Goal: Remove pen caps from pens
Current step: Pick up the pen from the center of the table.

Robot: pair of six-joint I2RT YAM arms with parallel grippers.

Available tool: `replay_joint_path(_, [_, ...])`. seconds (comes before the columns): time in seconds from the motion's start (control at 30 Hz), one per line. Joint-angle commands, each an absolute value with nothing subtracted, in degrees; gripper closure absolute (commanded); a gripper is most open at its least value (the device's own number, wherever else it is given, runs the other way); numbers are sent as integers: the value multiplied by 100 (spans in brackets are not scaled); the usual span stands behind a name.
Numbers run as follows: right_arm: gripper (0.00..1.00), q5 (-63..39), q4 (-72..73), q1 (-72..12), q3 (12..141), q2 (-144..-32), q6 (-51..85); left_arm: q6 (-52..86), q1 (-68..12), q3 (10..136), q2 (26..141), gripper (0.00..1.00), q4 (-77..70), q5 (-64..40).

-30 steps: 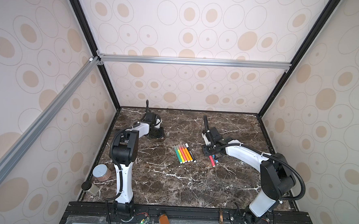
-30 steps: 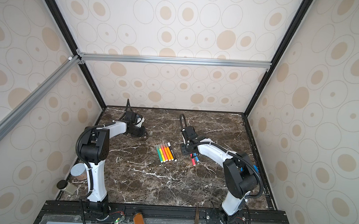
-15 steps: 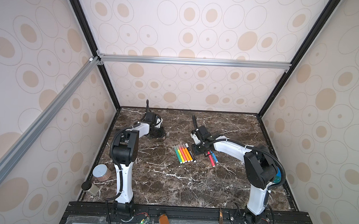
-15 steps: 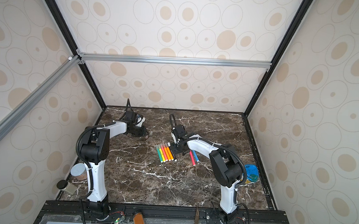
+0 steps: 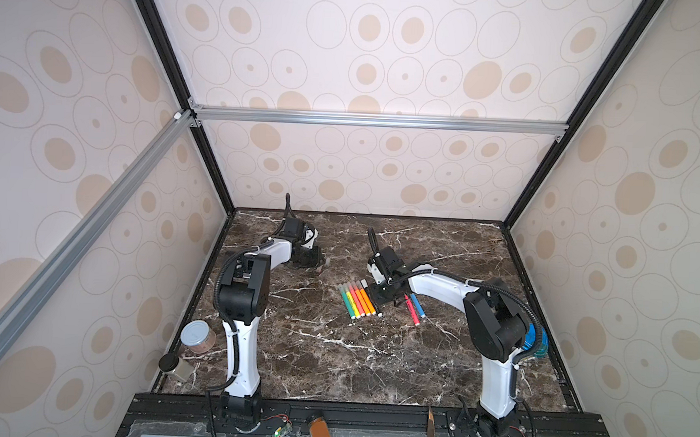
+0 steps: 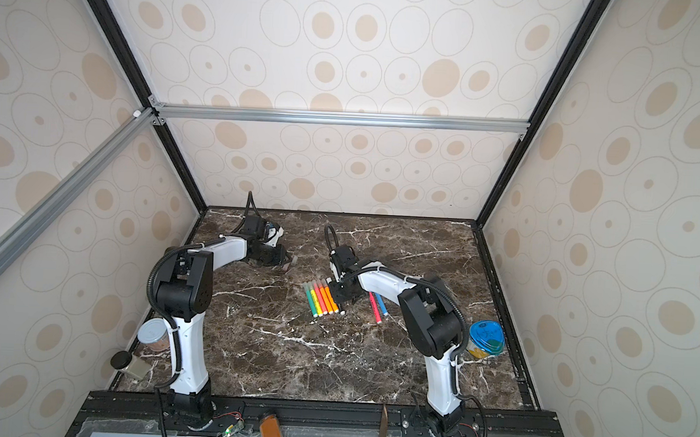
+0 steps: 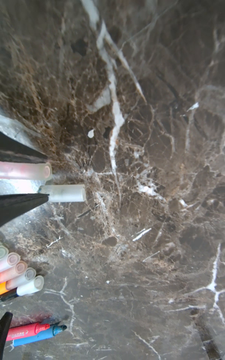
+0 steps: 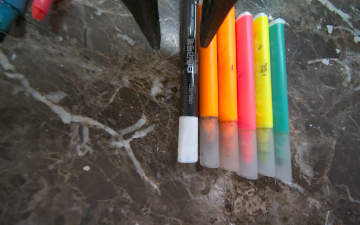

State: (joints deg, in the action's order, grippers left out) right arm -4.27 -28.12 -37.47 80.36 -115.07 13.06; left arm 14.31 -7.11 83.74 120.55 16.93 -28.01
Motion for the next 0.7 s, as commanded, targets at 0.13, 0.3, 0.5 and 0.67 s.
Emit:
replay_joint_path(0.13, [63,-225,-3160,-3849,8327,-11813,1321,1519,-703,8447,11259,71,1776,-2607])
replay_joint_path(0.3, [65,-115,-3244,-3868,8354,-11946,1300,1585,-677,8328,10696,69,1787,-2465])
replay_joint_path(0.5, [78,-132,-3209,-3885,8264,-11978,1296,1878,-676,7835,10034,67,1394,-2613])
replay_joint_path(0.67, [86,-75,-3199,-3885,8134,-11877,1274,2058,-681,7277,9668,66,1020,-2867])
